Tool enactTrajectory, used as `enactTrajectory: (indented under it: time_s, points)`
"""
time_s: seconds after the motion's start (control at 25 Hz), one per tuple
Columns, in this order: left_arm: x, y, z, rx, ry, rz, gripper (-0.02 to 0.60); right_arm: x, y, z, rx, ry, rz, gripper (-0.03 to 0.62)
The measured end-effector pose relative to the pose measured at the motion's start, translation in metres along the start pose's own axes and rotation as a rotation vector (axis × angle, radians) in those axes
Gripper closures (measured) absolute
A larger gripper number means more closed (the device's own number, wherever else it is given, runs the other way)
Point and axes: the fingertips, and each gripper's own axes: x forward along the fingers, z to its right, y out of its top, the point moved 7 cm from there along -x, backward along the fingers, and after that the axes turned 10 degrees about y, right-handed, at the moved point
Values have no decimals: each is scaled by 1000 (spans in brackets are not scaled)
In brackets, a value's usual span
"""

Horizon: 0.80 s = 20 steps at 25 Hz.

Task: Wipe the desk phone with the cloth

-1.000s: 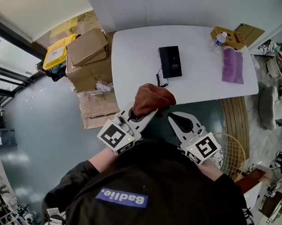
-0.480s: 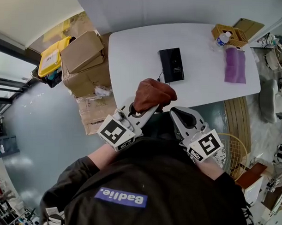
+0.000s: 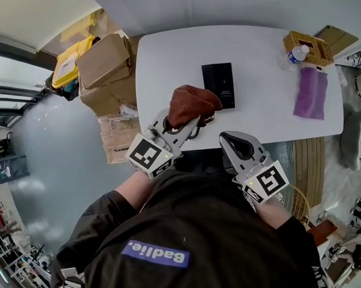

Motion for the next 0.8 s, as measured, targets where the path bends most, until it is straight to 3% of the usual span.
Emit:
enactTrajectory:
  time_s: [0.36,0.8]
  points:
    - [75,-23,-36,36,138,-46,538,-18,-7,57,34,73,-41,563]
    - [157,-82,-79,-32,230,-176,538,-36,-21,96,78,103,-87,563]
